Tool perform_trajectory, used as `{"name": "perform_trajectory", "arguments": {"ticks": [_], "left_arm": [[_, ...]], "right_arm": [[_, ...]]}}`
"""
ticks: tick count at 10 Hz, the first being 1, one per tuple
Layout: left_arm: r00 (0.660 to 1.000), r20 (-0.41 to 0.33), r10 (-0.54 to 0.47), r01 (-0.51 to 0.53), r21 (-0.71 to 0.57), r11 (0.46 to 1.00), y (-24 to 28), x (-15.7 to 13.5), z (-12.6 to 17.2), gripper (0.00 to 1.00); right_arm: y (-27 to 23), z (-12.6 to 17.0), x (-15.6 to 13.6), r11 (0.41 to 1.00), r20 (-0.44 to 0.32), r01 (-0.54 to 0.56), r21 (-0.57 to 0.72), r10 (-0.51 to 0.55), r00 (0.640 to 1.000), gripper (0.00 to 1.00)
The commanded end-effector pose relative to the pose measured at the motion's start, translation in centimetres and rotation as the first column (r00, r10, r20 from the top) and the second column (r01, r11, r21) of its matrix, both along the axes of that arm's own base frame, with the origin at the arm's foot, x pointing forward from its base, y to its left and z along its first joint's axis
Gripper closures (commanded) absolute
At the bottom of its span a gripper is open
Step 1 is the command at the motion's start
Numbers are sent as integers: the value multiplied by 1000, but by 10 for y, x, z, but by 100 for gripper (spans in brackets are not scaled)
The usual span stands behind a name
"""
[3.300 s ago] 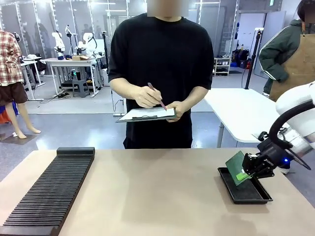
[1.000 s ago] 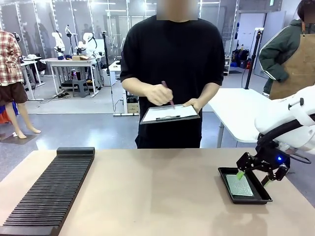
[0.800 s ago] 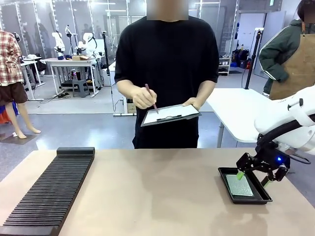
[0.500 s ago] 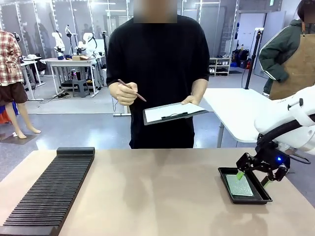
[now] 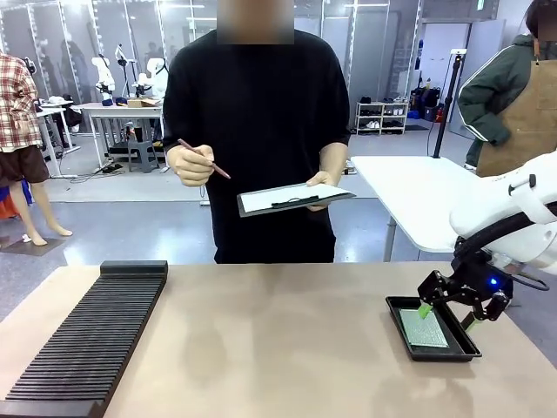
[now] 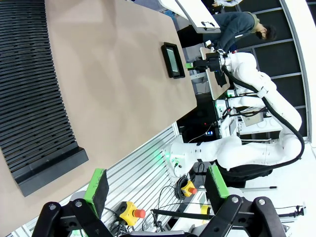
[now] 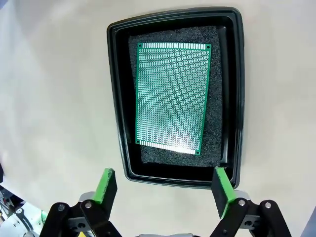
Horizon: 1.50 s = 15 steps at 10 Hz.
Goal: Inspect the PCB.
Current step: Place the Blank PCB in the ESD tray.
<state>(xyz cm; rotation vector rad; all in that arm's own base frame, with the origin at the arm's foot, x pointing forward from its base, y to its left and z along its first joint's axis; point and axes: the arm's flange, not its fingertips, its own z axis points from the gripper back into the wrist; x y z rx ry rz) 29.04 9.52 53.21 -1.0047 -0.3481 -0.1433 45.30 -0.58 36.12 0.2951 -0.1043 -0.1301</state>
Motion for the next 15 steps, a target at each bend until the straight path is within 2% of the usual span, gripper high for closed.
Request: {"name": "perform_trajectory", "arguments": {"ticks": [1,2,3,5,7,8,10,11,13,14,15], "left_arm": [[1000,-8,-3,3,11,1000,0,3,2,0],[1000,-8,-3,3,11,1000,0,3,2,0],[1000,-8,-3,3,11,1000,0,3,2,0],[1000,-8,-3,3,11,1000,0,3,2,0],[1000,-8,-3,3,11,1000,0,3,2,0],[1000,-8,-3,3,11,1000,0,3,2,0],[1000,-8,-3,3,11,1000,0,3,2,0],[1000,-8,-3,3,11,1000,0,3,2,0],[1000,-8,-3,3,11,1000,0,3,2,0],[1000,-8,-3,3,11,1000,0,3,2,0],[1000,-8,-3,3,11,1000,0,3,2,0]], "right_arm": [[-6,37,-9,995,9,1,96,-2,1000,0],[-12,69,-21,988,13,0,152,-2,1000,0],[-21,96,-31,965,14,-1,261,-2,1000,0],[-44,143,-61,887,42,-22,461,3,999,0],[-72,169,-99,775,66,-54,629,17,998,0],[-90,172,-118,727,76,-66,684,19,997,0],[-107,172,-148,684,126,-78,725,-21,992,0],[-106,171,-155,674,143,-80,734,-38,989,0],[-99,170,-153,698,180,-79,712,-72,981,0],[-116,173,-156,683,124,-62,728,-43,991,0],[-116,173,-156,683,124,-62,728,-43,991,0]]}}
